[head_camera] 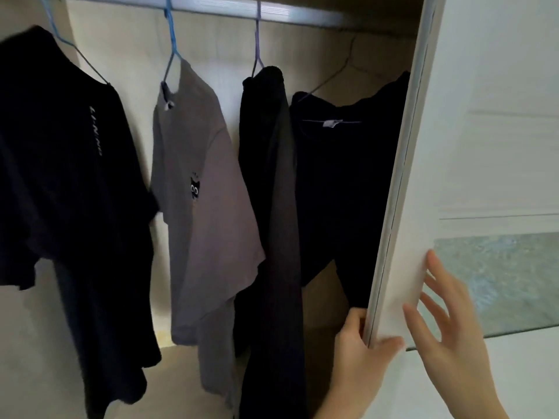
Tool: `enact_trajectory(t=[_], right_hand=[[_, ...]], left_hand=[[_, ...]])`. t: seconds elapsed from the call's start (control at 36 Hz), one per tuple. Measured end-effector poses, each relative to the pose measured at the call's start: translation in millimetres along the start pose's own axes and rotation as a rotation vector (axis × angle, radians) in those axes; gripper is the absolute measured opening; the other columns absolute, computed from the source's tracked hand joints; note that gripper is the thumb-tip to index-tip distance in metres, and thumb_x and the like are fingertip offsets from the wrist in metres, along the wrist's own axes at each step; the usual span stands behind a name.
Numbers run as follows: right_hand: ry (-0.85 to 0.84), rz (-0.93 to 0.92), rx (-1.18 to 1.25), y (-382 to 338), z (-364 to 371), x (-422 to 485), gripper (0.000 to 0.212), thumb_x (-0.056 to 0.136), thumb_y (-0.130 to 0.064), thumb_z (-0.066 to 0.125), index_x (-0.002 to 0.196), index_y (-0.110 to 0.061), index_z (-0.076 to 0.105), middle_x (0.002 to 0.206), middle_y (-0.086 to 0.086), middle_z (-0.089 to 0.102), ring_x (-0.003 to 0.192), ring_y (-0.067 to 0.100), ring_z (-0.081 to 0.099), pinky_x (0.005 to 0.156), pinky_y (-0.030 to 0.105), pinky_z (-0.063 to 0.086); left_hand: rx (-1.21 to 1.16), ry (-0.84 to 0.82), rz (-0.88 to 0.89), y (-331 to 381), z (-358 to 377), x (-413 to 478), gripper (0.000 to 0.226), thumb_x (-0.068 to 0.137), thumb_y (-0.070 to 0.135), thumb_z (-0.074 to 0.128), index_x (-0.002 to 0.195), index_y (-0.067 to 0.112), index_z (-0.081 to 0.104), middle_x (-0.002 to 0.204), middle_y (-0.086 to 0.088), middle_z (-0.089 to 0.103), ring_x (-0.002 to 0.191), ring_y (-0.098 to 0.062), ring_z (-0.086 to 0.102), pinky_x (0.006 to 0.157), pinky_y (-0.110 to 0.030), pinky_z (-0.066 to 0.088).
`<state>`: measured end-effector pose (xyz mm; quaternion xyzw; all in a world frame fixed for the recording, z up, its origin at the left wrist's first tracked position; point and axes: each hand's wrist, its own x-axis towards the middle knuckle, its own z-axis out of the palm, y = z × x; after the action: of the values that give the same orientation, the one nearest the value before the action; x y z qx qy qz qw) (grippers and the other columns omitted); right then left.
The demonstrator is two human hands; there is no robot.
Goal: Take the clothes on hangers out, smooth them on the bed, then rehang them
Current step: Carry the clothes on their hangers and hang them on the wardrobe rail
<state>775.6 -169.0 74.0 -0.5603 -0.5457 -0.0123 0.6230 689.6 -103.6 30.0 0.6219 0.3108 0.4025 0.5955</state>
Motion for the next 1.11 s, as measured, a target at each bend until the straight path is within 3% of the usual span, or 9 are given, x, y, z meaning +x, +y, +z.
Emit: enact_trajectory(t=[0.25,0.36,0.47,0.56,0.69,0.78,0.89,1.0,1.11], right_hand=[[-0.04,-0.195,-0.021,-34.5,82.2,-31.1,0.085,0.086,-0.011,0.059,0.143,-0.063,0.024,0.131,-0.036,0.04,0.117,-0.011,0.049,0.103,0.005,0.04],[-0.115,-0.241,0.052,-61.8,117.1,-43.5,0.069,0.087,-0.03,0.047,0.149,-0.051,0.024,0.137,-0.029,0.041,0.121,0.008,0.055,0.105,0.012,0.042],[-0.216,-0.309,0.054,-89.8,149.7,-57.2,0.068,0.091,-0.029,0.043,0.152,-0.045,0.019,0.144,-0.024,0.039,0.126,0.012,0.053,0.106,0.019,0.041],[-0.258,-0.377,0.001,-107.7,176.3,-66.1,0.067,0.091,-0.024,0.043,0.153,-0.036,0.02,0.15,-0.014,0.038,0.13,0.008,0.049,0.109,0.009,0.036],[-0.319,-0.529,-0.073,-130.7,214.4,-72.4,0.062,0.091,-0.019,0.045,0.152,-0.019,0.029,0.158,-0.019,0.026,0.142,-0.011,0.026,0.113,0.0,0.022],[-0.285,-0.652,-0.134,-142.9,237.6,-71.6,0.058,0.09,-0.015,0.047,0.147,-0.01,0.035,0.151,-0.002,0.045,0.139,0.008,0.039,0.118,0.018,0.028],[-0.269,-0.731,-0.261,-168.5,275.9,-77.5,0.059,0.09,-0.02,0.043,0.147,-0.01,0.034,0.152,0.002,0.043,0.148,0.016,0.027,0.121,0.037,0.019],[-0.319,-0.757,-0.312,-186.4,312.3,-89.8,0.063,0.09,-0.025,0.044,0.149,-0.011,0.029,0.156,0.002,0.033,0.153,0.01,0.006,0.123,0.037,0.012],[-0.347,-0.777,-0.278,-206.1,340.9,-99.8,0.062,0.091,-0.026,0.044,0.149,-0.011,0.032,0.156,0.002,0.034,0.152,0.012,0.013,0.122,0.035,0.012]], left_hand=[[0.065,0.134,0.065,3.0,-101.9,-36.9,0.032,0.075,0.003,0.071,0.095,0.025,0.059,0.082,0.015,0.074,0.077,0.004,0.067,0.07,-0.01,0.048],[0.147,0.281,0.143,6.6,-142.0,-62.6,0.035,0.074,0.014,0.074,0.099,0.032,0.057,0.09,0.022,0.071,0.084,0.001,0.068,0.08,-0.024,0.055],[0.214,0.496,0.204,17.6,-170.6,-90.9,0.054,0.063,0.035,0.08,0.102,0.046,0.044,0.088,0.043,0.061,0.084,0.019,0.059,0.066,0.0,0.044],[0.235,0.619,0.228,15.8,-196.3,-110.5,0.077,0.042,0.065,0.078,0.106,0.055,0.037,0.105,0.03,0.06,0.097,0.016,0.056,0.077,-0.004,0.046],[0.38,0.784,0.261,9.7,-243.0,-130.0,0.066,0.067,0.032,0.079,0.106,0.059,0.032,0.111,0.032,0.049,0.103,0.02,0.048,0.077,-0.006,0.044],[0.63,0.942,0.351,7.1,-275.5,-136.6,0.071,0.063,0.046,0.078,0.116,0.056,0.031,0.115,0.036,0.04,0.105,0.016,0.043,0.087,-0.012,0.039],[0.907,1.154,0.444,3.6,-319.8,-149.1,0.066,0.077,0.078,0.031,0.128,0.035,0.036,0.12,0.01,0.048,0.104,-0.01,0.046,0.097,-0.012,0.036],[1.062,1.161,0.424,5.3,-346.0,-176.4,0.068,0.087,0.067,0.02,0.134,0.022,0.037,0.134,0.008,0.041,0.119,-0.01,0.043,0.096,-0.023,0.045],[1.234,1.292,0.6,10.8,-377.5,-183.5,0.053,0.09,0.05,0.042,0.123,0.01,0.047,0.126,-0.003,0.054,0.115,-0.021,0.05,0.108,-0.021,0.03]])
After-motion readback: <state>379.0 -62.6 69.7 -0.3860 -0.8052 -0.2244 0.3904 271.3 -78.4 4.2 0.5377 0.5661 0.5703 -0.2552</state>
